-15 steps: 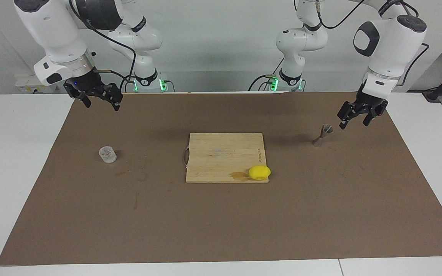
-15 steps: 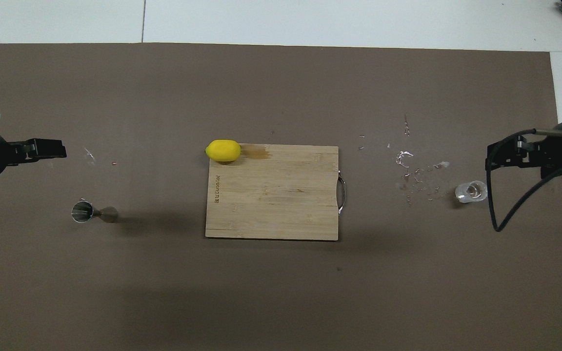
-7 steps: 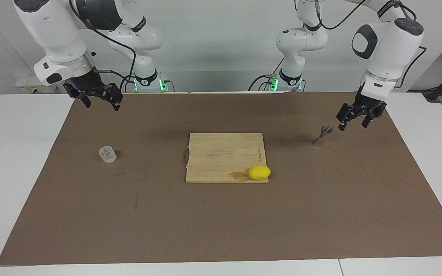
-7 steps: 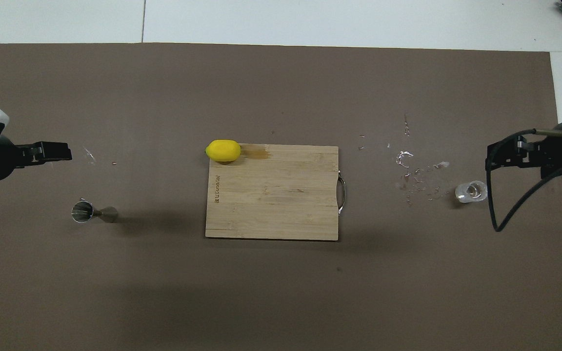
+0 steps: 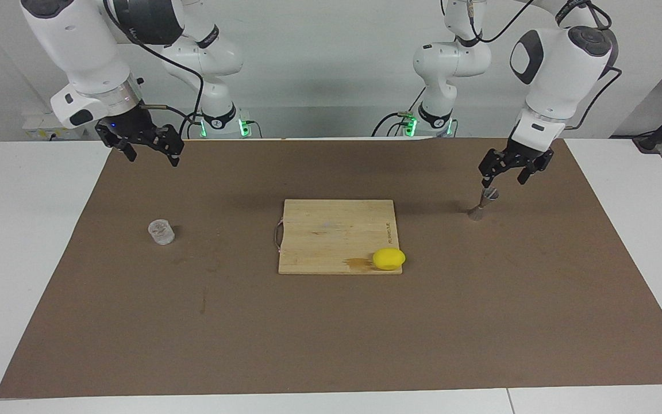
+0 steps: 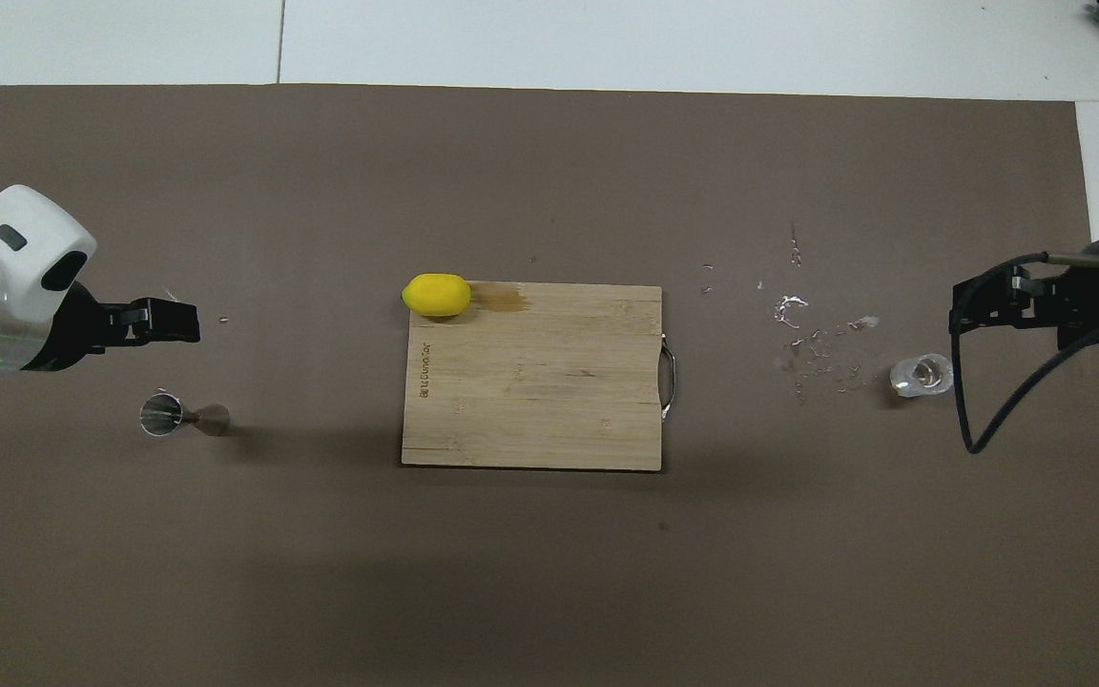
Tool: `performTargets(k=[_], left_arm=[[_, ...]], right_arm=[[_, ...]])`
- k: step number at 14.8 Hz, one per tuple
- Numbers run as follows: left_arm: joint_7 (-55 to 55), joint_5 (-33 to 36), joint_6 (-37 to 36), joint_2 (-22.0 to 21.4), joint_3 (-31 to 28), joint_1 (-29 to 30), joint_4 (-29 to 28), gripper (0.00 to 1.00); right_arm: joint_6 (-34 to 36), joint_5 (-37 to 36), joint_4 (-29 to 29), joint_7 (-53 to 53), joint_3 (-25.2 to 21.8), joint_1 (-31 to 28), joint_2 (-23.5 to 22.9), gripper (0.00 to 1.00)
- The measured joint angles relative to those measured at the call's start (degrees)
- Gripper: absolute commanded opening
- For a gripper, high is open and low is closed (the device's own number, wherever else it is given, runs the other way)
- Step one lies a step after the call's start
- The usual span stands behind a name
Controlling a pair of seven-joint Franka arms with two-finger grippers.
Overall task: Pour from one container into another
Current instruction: 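Lower the left gripper toward the small metal cup and open it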
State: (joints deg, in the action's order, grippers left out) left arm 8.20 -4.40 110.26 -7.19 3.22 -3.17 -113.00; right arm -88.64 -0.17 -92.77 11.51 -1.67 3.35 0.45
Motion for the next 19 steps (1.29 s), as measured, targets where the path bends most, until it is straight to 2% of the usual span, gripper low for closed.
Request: performTargets(k=[3, 6, 11, 15, 19], left_arm=[[0.09, -2.63, -2.32, -0.04, -0.90, 0.60, 0.10, 1.00], [-5.93, -10.96, -4.29, -0.07, -1.68, 5.34, 0.06, 1.00], [-29.29, -22.72, -5.08, 0.89, -1.79, 8.17, -1.69, 1.00], [-54.68, -29.03, -7.06, 3.90, -1.86, 12.25, -1.80, 1.00], [-74.76, -33.49, -8.82, 8.05, -1.90, 17.73, -2.23, 1.00]], right_arm=[[0.00, 0.00, 0.00, 0.00, 0.00, 0.00, 0.00, 1.00], [0.00, 0.00, 0.00, 0.00, 0.00, 0.00, 0.00, 1.00], [0.00, 0.00, 0.00, 0.00, 0.00, 0.00, 0.00, 1.00], [0.00, 0.00, 0.00, 0.00, 0.00, 0.00, 0.00, 1.00], [0.00, 0.00, 0.00, 0.00, 0.00, 0.00, 0.00, 1.00]])
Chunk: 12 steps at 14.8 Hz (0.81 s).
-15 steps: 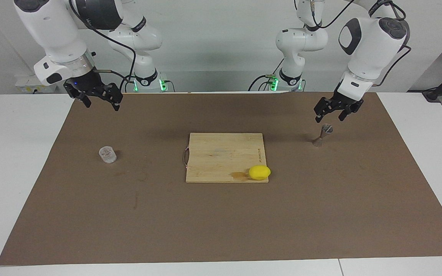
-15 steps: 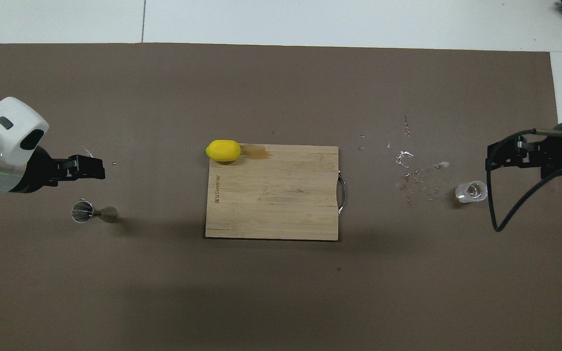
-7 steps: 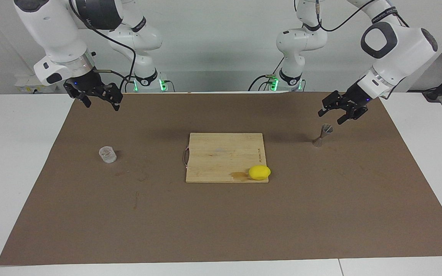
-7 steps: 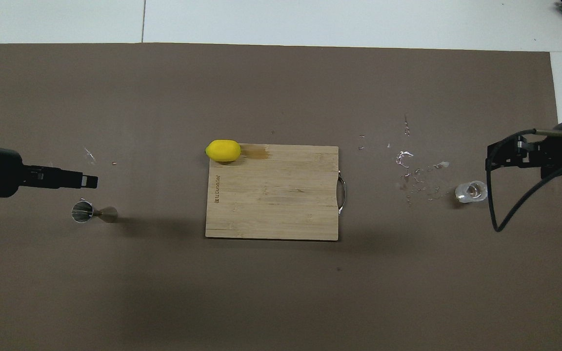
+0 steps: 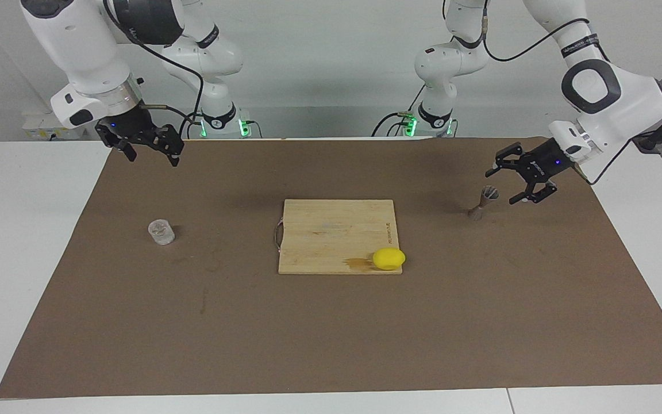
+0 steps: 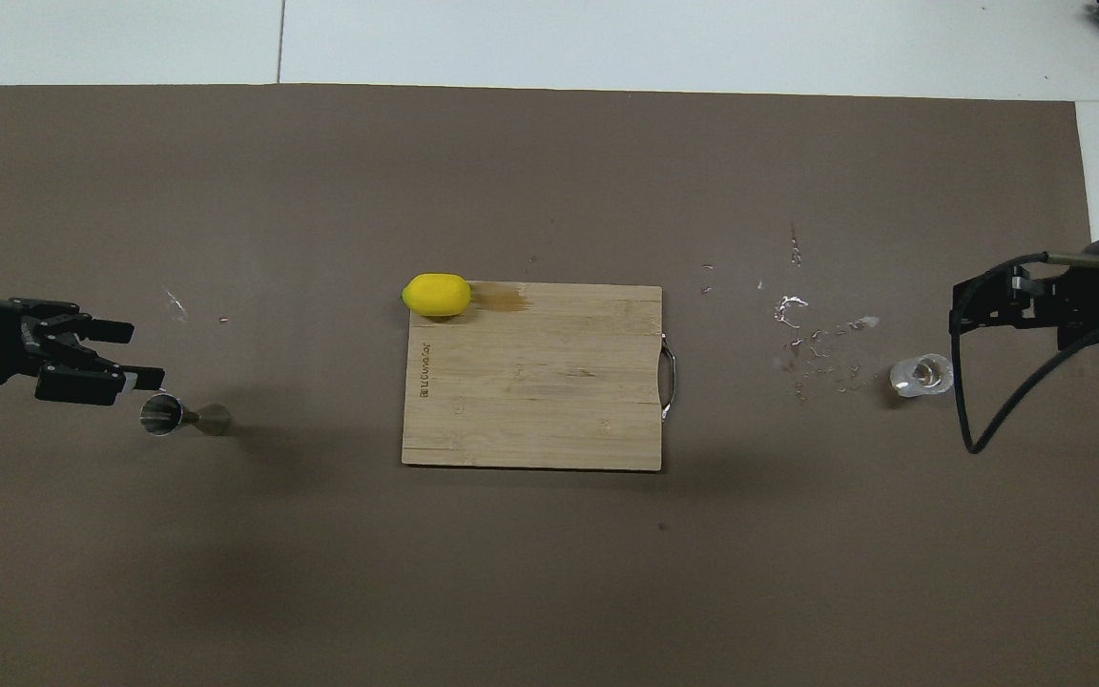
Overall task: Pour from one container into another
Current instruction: 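Lower the left gripper toward the small metal cup and open it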
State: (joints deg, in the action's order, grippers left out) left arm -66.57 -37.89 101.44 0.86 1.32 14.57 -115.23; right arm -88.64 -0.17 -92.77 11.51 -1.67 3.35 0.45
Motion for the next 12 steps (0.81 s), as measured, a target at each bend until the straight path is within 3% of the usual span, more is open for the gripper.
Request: performTargets(k=[6, 12], left_arm=[[-31.75, -4.20, -8.06, 11.05, -0.07, 10.84, 3.58, 1.00], [-57.15, -5.53, -11.19, 14.52, 0.00, 14.79, 4.13, 1.00]], right_arm=[[0.00, 0.00, 0.00, 0.00, 0.00, 0.00, 0.00, 1.00], [0.00, 0.00, 0.00, 0.00, 0.00, 0.00, 0.00, 1.00]])
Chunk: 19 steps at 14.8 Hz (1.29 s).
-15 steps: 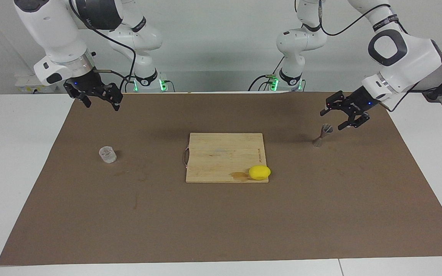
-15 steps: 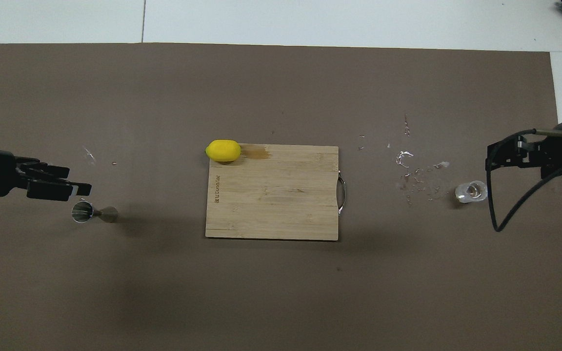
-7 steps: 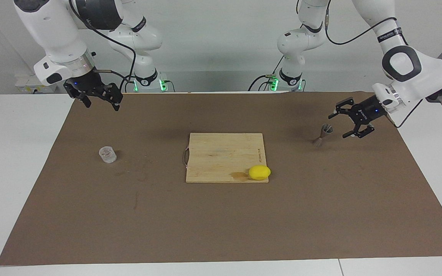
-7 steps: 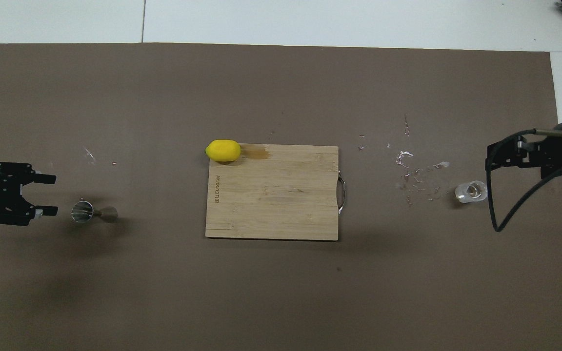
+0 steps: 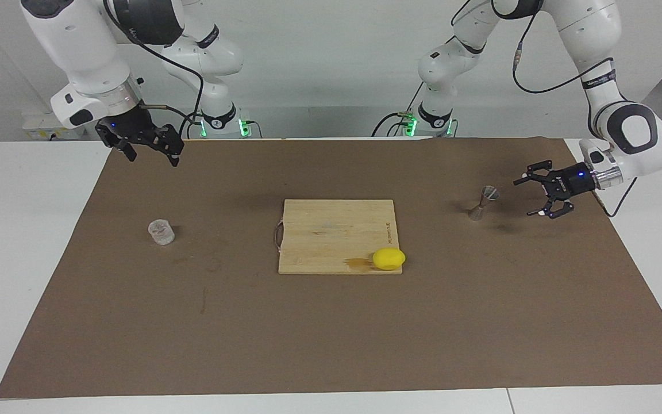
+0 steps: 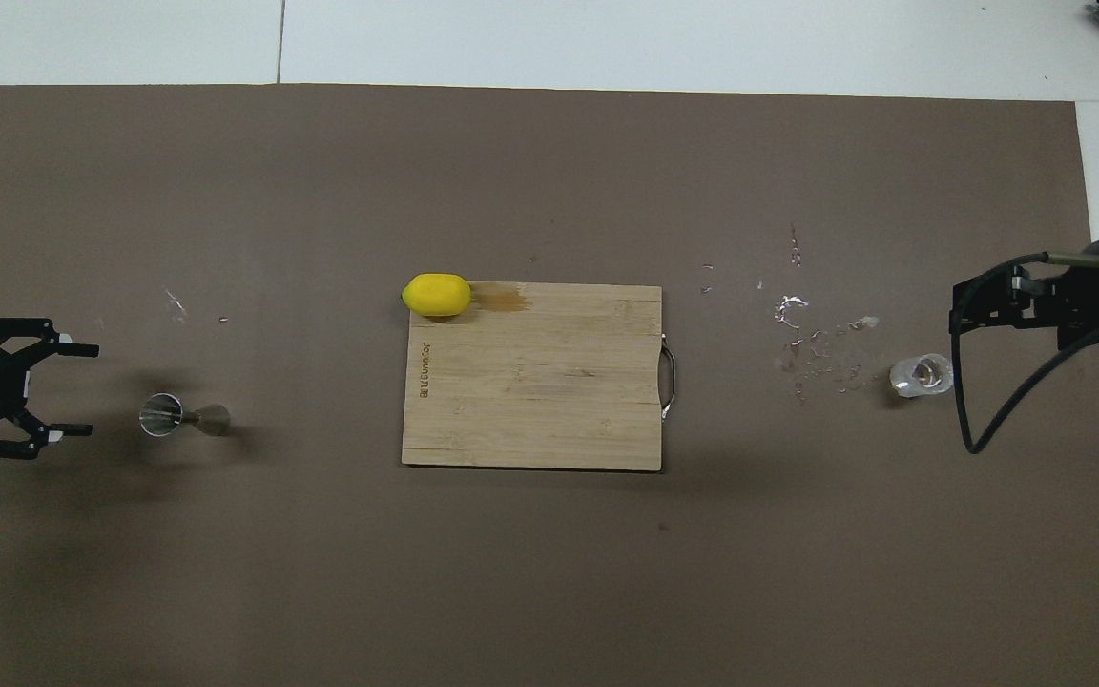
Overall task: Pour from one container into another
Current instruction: 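Lower the left gripper toward the small metal cup and open it, then grasp the small metal cup with the left gripper and lift it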
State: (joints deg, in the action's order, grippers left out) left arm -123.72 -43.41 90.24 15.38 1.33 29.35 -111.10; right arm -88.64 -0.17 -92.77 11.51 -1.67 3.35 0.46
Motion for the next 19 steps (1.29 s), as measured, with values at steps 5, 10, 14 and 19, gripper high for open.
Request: performTargets(k=[5, 10, 14, 19], left_arm=[[-9.67, -1.83, -1.37, 0.82, -0.04, 3.58, -5.16, 1.00], [-12.94, -8.06, -5.79, 5.54, 0.34, 3.95, -6.36, 1.00], [-12.98, -12.24, -7.29, 5.82, 0.41, 3.96, -9.29, 1.00], [-13.07, -17.60, -11.98, 5.78, 0.91, 3.86, -9.84, 0.98]], right_arm=[[0.00, 0.00, 0.00, 0.00, 0.00, 0.00, 0.00, 1.00], [0.00, 0.00, 0.00, 0.00, 0.00, 0.00, 0.00, 1.00], [0.00, 0.00, 0.00, 0.00, 0.00, 0.00, 0.00, 1.00], [0.00, 0.00, 0.00, 0.00, 0.00, 0.00, 0.00, 1.00]])
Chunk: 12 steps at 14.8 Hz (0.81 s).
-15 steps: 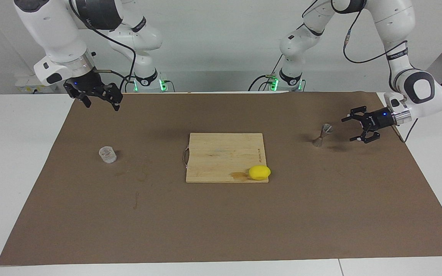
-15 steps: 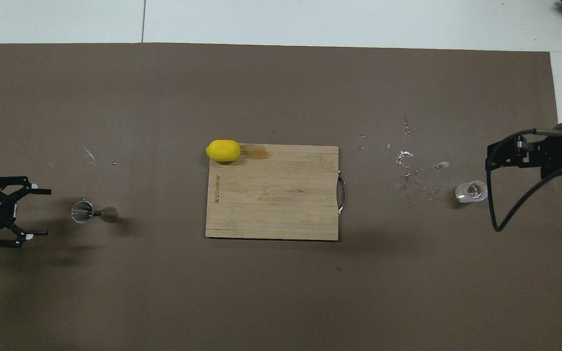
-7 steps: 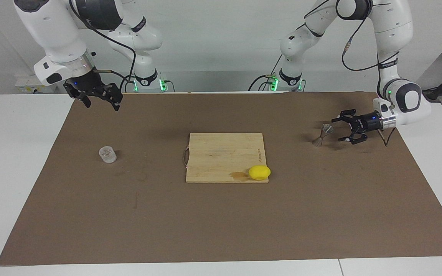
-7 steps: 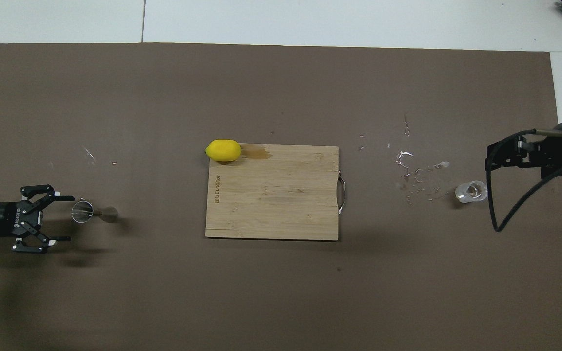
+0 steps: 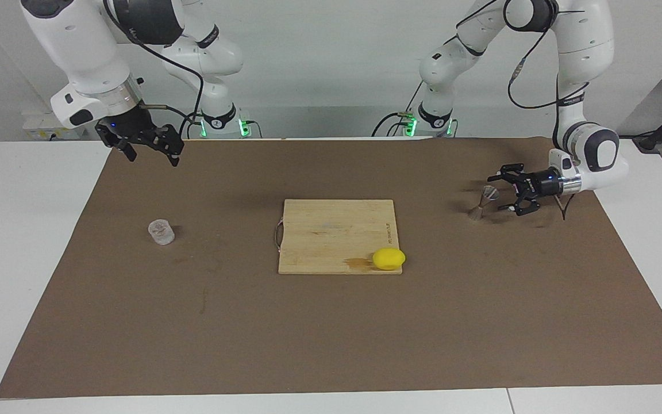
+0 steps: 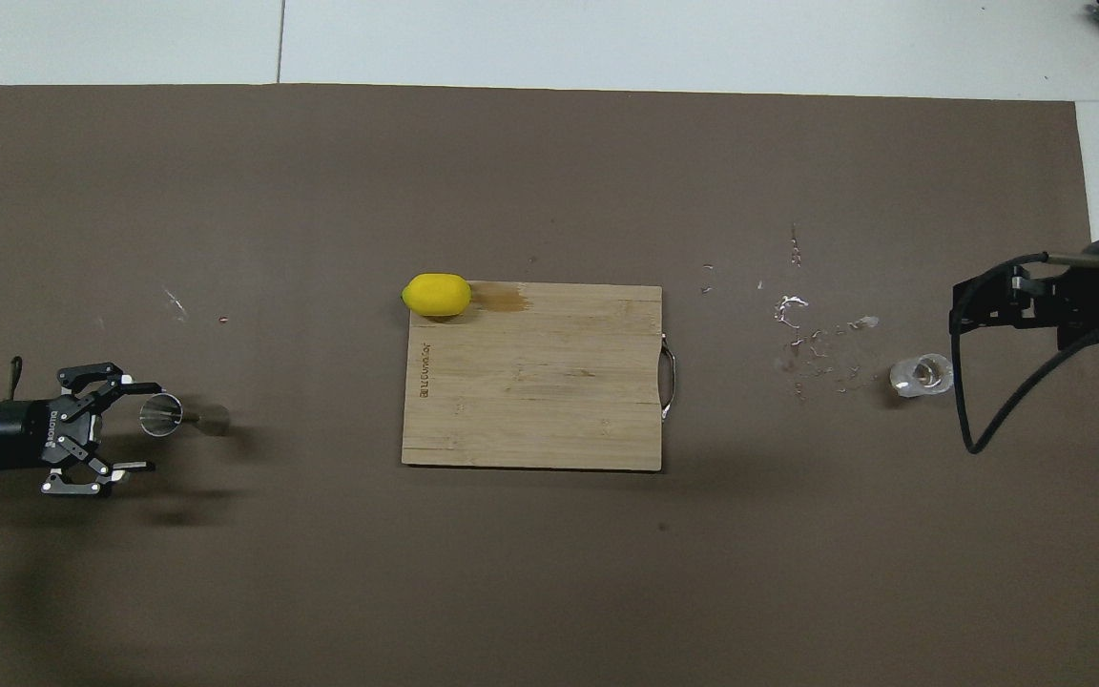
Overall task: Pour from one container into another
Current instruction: 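Grasp the small metal cup with the left gripper and lift it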
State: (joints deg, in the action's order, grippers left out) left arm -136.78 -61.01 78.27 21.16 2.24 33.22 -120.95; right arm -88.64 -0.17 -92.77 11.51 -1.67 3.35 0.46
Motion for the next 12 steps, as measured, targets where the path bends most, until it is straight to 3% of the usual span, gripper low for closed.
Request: performTargets(k=[10, 12], left_arm=[[-0.11, -1.44, -0.25, -0.02, 0.15, -2.11, 0.00, 0.95], [-0.26, -1.44, 0.21, -0.02, 0.15, -2.22, -0.03, 0.75]], right_arm=[[0.00, 0.00, 0.00, 0.00, 0.00, 0.00, 0.00, 1.00], [0.00, 0.00, 0.00, 0.00, 0.00, 0.00, 0.00, 1.00]])
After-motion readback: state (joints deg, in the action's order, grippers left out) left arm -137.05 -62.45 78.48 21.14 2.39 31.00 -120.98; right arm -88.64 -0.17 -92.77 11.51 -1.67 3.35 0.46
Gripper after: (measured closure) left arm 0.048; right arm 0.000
